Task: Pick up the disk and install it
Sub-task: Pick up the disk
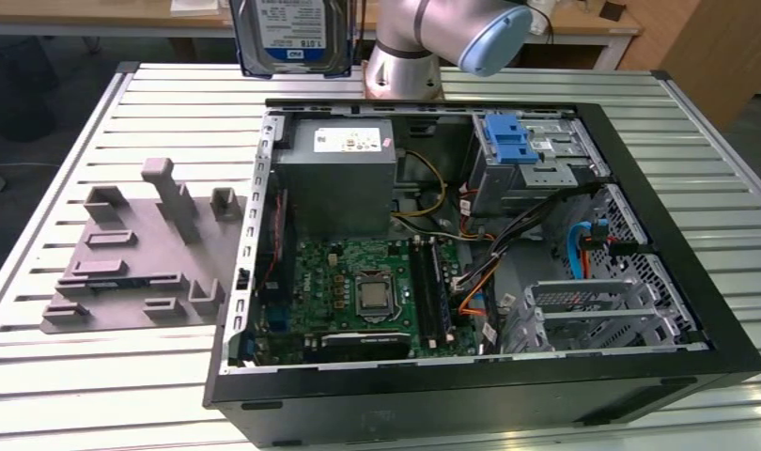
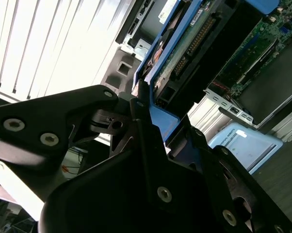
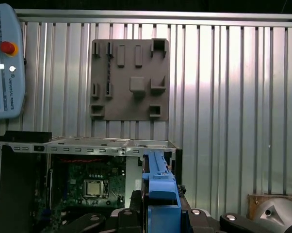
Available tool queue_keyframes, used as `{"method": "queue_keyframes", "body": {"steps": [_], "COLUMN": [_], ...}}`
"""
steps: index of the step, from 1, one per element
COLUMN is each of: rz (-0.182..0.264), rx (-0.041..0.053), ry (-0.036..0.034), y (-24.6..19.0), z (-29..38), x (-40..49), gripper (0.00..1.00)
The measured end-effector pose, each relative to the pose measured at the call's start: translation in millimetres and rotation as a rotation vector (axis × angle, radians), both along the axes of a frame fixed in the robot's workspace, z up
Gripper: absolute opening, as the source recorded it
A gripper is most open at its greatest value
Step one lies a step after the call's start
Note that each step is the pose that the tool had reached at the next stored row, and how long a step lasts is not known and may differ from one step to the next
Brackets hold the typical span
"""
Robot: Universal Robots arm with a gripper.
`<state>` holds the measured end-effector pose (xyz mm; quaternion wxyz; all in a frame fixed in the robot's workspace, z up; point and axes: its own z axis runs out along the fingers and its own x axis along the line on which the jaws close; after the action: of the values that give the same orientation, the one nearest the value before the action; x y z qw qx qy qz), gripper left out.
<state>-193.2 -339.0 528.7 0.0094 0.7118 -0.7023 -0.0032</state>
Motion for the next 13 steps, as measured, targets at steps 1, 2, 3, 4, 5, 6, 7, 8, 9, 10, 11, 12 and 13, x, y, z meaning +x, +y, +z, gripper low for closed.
{"method": "queue_keyframes", "body": {"steps": [1,2,3,4,5,6,7,8,9,10,11,12,13], "rz": [0.000,0.000,0.000,0.000,0.000,0.000,0.000,0.000,0.000,-0.001,-0.001,-0.001,-0.001], "rx": [0.0000,0.0000,0.0000,0.0001,0.0000,0.0000,0.0000,0.0001,0.0000,0.0000,0.0000,0.0000,0.0000], "ry": [0.0000,0.0000,0.0000,-0.0001,0.0000,0.0000,0.0000,0.0000,0.0000,0.0000,0.0000,0.0000,0.0000], "y": [-0.4,-1.1,-1.9,-2.8,-3.5,-4.2,-4.9,-5.5,-5.9,-6.2,-6.3,-6.3,-6.3], "z": [0.0,0.0,0.0,0.0,0.0,0.0,0.0,0.0,0.0,0.0,0.0,0.0,0.0], "x": [0.8,1.8,2.8,3.9,4.7,5.5,6.2,6.8,7.3,7.8,8.0,8.0,8.1], "gripper": [0.36,0.36,0.36,0.36,0.36,0.36,0.36,0.36,0.36,0.36,0.36,0.36,0.36]}}
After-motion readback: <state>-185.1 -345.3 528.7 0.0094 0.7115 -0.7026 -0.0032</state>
